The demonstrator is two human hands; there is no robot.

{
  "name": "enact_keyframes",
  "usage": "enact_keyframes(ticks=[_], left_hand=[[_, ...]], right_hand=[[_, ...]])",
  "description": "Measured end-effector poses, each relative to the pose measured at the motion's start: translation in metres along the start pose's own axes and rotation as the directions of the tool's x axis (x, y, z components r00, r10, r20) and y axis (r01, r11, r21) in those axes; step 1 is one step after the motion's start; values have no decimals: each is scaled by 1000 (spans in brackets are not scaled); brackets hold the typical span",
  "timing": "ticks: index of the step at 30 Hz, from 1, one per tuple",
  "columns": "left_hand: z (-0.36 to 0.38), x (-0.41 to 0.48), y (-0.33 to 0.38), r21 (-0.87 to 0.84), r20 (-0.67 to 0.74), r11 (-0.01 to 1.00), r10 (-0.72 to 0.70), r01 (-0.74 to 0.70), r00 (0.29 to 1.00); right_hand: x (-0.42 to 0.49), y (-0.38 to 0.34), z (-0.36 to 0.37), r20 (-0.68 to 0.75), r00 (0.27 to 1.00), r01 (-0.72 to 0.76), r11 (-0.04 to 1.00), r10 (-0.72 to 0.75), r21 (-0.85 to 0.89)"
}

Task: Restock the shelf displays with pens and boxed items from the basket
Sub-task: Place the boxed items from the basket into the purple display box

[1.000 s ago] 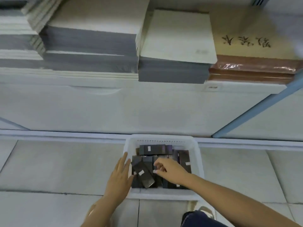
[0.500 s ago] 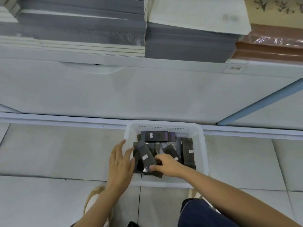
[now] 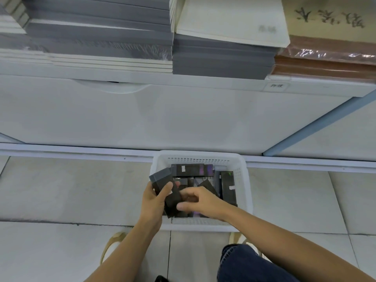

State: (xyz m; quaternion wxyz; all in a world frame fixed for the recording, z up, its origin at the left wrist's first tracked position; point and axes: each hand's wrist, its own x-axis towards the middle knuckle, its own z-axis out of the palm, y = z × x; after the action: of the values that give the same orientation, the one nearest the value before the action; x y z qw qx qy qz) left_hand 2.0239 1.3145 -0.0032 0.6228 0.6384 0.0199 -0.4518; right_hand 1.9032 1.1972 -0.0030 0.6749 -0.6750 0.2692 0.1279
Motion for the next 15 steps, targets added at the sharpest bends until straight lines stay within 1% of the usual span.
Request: enact_keyframes(ticks=[1,3,5,6,8,12,14,15], left_hand=[[-3,1,0,-15,-18,1000,20,-20,1000],[-8,1,1,-13,-52,1000,12,-13,999],[-12,2,-1,3,-50,999,-40,40,998],[-12,3,-2,26,-47,998,-63,64,997],[-13,5,-6,63,-42,993,-97,99,994],[-12,6,-10,54,24,987,-153,151,988],[-12,5,-11,76,50,985,-159,155,986],[-12,5,-12,96,54,984,-157,152,986]], right_hand=[[0,2,-5,-40,999,-3,998,0,-69],[1,13,-18,-201,980,-55,970,6,-236],[0,28,-31,-331,943,-177,902,40,-395],[-2,36,-35,-351,934,-232,851,60,-471],[-5,51,-37,-328,938,-287,777,111,-560],[-6,64,-32,-212,954,-298,713,210,-634],[-4,64,-33,-213,961,-276,716,180,-641],[-4,63,-36,-249,959,-265,738,135,-621]])
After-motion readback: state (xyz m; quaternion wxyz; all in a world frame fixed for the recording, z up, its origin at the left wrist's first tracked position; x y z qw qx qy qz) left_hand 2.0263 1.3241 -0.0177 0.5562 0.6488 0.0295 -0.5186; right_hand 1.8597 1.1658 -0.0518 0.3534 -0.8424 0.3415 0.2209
